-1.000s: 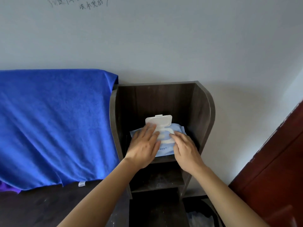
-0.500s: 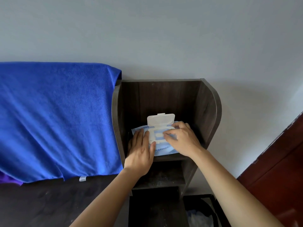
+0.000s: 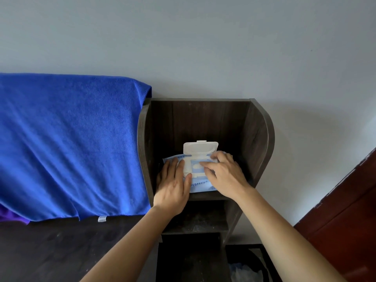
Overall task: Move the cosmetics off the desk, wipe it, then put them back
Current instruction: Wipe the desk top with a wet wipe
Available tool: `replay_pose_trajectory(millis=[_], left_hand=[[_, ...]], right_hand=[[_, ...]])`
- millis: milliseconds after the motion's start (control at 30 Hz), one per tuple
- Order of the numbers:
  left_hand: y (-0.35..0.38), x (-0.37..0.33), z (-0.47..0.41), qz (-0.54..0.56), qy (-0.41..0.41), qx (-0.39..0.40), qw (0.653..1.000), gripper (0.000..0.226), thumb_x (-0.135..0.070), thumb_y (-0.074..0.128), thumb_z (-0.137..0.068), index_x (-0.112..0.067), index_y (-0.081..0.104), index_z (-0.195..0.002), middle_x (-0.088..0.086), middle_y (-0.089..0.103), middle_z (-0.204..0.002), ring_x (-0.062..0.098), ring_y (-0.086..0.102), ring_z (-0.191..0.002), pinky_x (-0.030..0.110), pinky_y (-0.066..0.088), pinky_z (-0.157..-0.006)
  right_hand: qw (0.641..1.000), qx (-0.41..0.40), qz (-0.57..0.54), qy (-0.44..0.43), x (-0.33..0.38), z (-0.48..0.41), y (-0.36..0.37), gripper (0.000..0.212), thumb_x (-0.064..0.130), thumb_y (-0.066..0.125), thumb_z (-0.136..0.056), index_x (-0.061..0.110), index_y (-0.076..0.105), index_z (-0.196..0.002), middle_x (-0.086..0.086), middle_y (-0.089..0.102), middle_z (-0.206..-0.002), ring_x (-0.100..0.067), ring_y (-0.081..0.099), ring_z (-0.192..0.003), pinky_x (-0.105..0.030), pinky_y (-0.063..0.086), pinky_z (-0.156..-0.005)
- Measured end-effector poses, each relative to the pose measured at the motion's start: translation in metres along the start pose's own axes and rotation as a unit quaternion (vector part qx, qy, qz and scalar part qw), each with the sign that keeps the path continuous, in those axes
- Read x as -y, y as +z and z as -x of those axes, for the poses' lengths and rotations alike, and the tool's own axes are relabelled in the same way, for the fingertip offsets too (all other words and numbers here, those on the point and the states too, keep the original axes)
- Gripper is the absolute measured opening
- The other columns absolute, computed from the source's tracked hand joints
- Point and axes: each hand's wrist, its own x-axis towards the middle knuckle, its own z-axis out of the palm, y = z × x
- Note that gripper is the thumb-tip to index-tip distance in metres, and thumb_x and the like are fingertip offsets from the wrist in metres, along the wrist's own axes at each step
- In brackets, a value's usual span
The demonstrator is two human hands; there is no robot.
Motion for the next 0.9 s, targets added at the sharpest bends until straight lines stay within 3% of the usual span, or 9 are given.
replay_pose_trajectory(millis=[233, 400, 700, 800, 900], left_hand=[[0.0, -0.001, -0.003, -0.013, 0.003, -0.005, 1.0, 0.065, -0.044, 0.019, -0.1, -0.004, 0.047, -0.143, 0.015, 0.046, -0.15, 0.037, 0.037, -0.141, 0.053, 0.034, -0.111], [0.003, -0.001, -0.003, -0.014, 0.0, -0.007, 1.0, 0.066, -0.045, 0.017, -0.1, -0.005, 0.046, -0.143, 0.014, 0.045, -0.15, 0.035, 0.035, -0.142, 0.053, 0.033, -0.112], [0.003, -0.001, -0.003, -0.019, -0.004, -0.009, 1.0, 0.065, -0.045, 0.017, -0.1, -0.006, 0.046, -0.143, 0.013, 0.044, -0.151, 0.034, 0.034, -0.143, 0.052, 0.031, -0.113], [0.004, 0.0, -0.004, -0.023, -0.006, -0.006, 1.0, 0.065, -0.046, 0.017, -0.1, -0.007, 0.046, -0.143, 0.012, 0.043, -0.152, 0.033, 0.032, -0.144, 0.051, 0.03, -0.114], [0.005, 0.0, -0.003, -0.027, -0.006, -0.004, 1.0, 0.067, -0.047, 0.015, -0.1, -0.007, 0.045, -0.144, 0.012, 0.041, -0.153, 0.032, 0.029, -0.145, 0.05, 0.027, -0.115]], right_hand=[[0.998, 0.026, -0.033, 0.046, -0.003, -0.024, -0.001, 0.034, 0.054, 0.062, -0.093, 0.031, 0.075, -0.115, 0.006, 0.051, -0.121, -0.015, 0.048, -0.108, -0.032, 0.052, -0.08], [0.997, 0.027, -0.043, 0.051, -0.005, -0.032, 0.0, 0.034, 0.058, 0.068, -0.086, 0.032, 0.077, -0.105, 0.014, 0.039, -0.106, -0.007, 0.04, -0.098, -0.029, 0.045, -0.076], [1.0, 0.013, 0.013, -0.007, 0.0, -0.035, 0.005, 0.029, 0.044, 0.059, -0.097, 0.021, 0.074, -0.106, 0.001, 0.053, -0.115, -0.017, 0.048, -0.104, -0.03, 0.042, -0.082], [1.0, 0.006, -0.005, -0.011, -0.002, -0.033, 0.006, 0.028, 0.04, 0.059, -0.099, 0.017, 0.072, -0.106, 0.001, 0.053, -0.116, -0.017, 0.048, -0.104, -0.026, 0.036, -0.082], [0.999, 0.001, -0.044, -0.006, -0.002, -0.027, 0.004, 0.025, 0.036, 0.06, -0.099, 0.014, 0.071, -0.105, 0.0, 0.055, -0.117, -0.018, 0.05, -0.106, -0.029, 0.042, -0.085]])
